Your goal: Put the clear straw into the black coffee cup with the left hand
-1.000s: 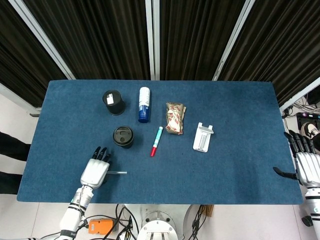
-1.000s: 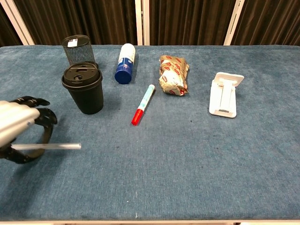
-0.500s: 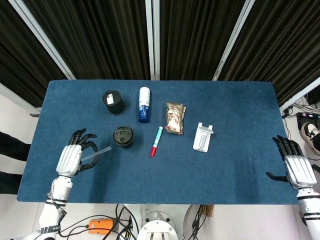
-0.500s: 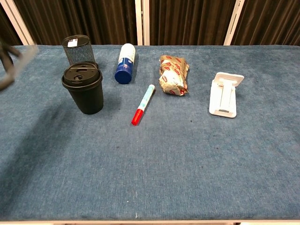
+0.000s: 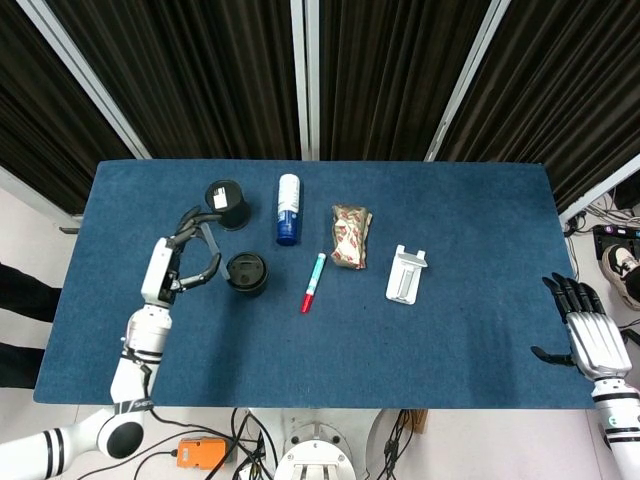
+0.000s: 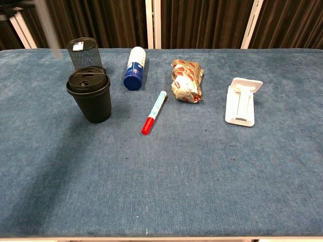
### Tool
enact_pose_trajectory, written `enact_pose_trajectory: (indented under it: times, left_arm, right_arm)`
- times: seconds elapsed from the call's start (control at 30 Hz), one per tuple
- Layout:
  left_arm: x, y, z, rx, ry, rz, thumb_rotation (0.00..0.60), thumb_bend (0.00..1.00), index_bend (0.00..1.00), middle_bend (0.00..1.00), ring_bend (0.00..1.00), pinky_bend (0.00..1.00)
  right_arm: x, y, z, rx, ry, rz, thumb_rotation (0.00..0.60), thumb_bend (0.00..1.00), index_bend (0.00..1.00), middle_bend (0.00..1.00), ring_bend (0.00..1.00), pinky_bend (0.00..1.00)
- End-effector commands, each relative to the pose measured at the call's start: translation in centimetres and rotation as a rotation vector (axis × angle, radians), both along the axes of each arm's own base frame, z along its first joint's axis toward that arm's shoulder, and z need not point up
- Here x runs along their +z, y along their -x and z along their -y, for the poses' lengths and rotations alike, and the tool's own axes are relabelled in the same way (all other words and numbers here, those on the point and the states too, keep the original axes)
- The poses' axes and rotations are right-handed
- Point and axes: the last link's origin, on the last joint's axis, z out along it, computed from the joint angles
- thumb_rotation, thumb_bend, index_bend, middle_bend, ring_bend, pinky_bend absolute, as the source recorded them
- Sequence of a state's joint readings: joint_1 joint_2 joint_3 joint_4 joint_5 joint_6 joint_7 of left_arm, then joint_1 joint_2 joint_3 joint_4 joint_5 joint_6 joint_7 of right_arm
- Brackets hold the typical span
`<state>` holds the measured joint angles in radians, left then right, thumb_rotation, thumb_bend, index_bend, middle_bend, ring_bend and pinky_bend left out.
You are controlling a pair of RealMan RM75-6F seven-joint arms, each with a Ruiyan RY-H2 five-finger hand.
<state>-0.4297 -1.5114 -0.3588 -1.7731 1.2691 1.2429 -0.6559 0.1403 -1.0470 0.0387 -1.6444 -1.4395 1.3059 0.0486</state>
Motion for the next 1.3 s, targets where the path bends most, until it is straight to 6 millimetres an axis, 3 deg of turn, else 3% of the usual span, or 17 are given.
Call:
enact_pose_trajectory:
  times: [0.03, 0.33, 1.3]
  left_arm:
    - [-1.4, -1.0, -1.3, 0.005, 0.028, 0.047, 0.600, 0.36, 0.58, 0.25, 0.00, 0.00]
    - [-3.5, 0.2, -1.3, 0.033, 0.031, -0.038, 0.600, 0.37, 0.58, 0.25, 0.00, 0.00]
    - [-5.1, 1.3, -1.6, 0.058, 0.039, -0.082, 0.600, 0.37, 0.58, 0.25, 0.00, 0.00]
  right_arm:
    - [0.0, -0.1, 0.1, -0.001, -0.001, -0.001, 0.600, 0.22, 0.00, 0.07, 0.00, 0.02]
    - [0.0, 0.0, 0.1, -0.009, 0.000, -0.001, 0.600, 0.22, 0.00, 0.07, 0.00, 0.02]
    - [0.0, 0.1, 0.1, -0.018, 0.004, 0.002, 0.600, 0.22, 0.00, 0.07, 0.00, 0.02]
